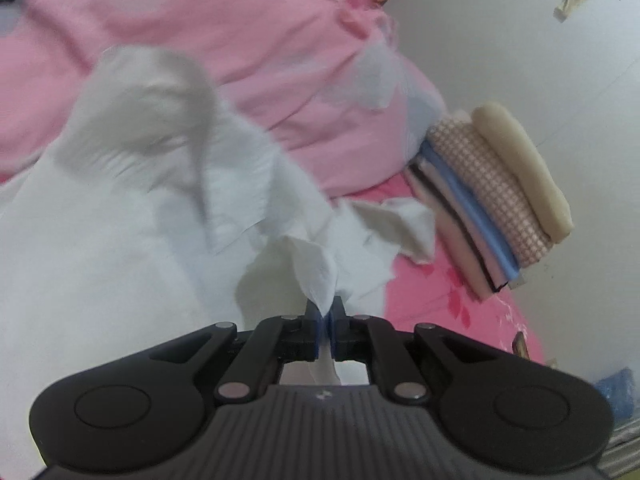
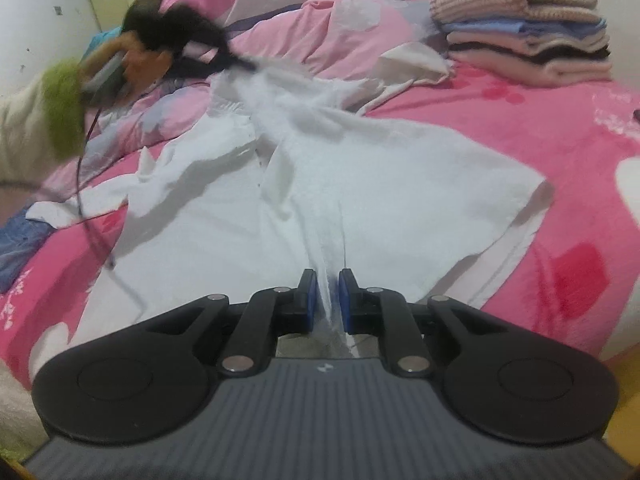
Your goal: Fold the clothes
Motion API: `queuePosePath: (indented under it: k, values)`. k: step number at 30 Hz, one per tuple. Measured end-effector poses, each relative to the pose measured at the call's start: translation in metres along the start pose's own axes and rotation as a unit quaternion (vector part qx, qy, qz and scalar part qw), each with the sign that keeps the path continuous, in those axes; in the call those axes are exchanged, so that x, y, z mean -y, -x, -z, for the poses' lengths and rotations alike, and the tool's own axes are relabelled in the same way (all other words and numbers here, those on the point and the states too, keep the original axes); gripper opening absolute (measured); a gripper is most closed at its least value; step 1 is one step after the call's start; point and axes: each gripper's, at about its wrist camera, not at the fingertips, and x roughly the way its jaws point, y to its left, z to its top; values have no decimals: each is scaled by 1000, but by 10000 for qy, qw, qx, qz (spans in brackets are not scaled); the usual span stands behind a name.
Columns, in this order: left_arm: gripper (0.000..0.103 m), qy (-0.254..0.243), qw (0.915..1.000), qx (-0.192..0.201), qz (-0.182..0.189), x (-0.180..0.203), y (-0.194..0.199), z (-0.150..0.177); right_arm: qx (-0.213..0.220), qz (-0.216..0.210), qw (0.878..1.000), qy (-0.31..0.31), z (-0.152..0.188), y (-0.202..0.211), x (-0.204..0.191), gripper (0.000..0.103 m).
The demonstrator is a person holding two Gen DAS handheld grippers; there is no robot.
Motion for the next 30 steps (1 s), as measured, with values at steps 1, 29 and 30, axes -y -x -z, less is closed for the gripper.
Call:
queuePosePath:
  k: [1, 29, 30]
  values:
    - [12, 26, 10000, -30, -80, -13, 1, 7, 0, 52, 10000, 34, -2, 2, -2, 11]
    - [52, -1850, 9789, -339, 800, 47, 23, 144, 57, 263, 9993, 243, -29, 6, -15, 1]
    - [52, -1716, 9800, -404, 926, 45, 23, 145, 239, 269, 9987, 355, -35, 14, -18, 1]
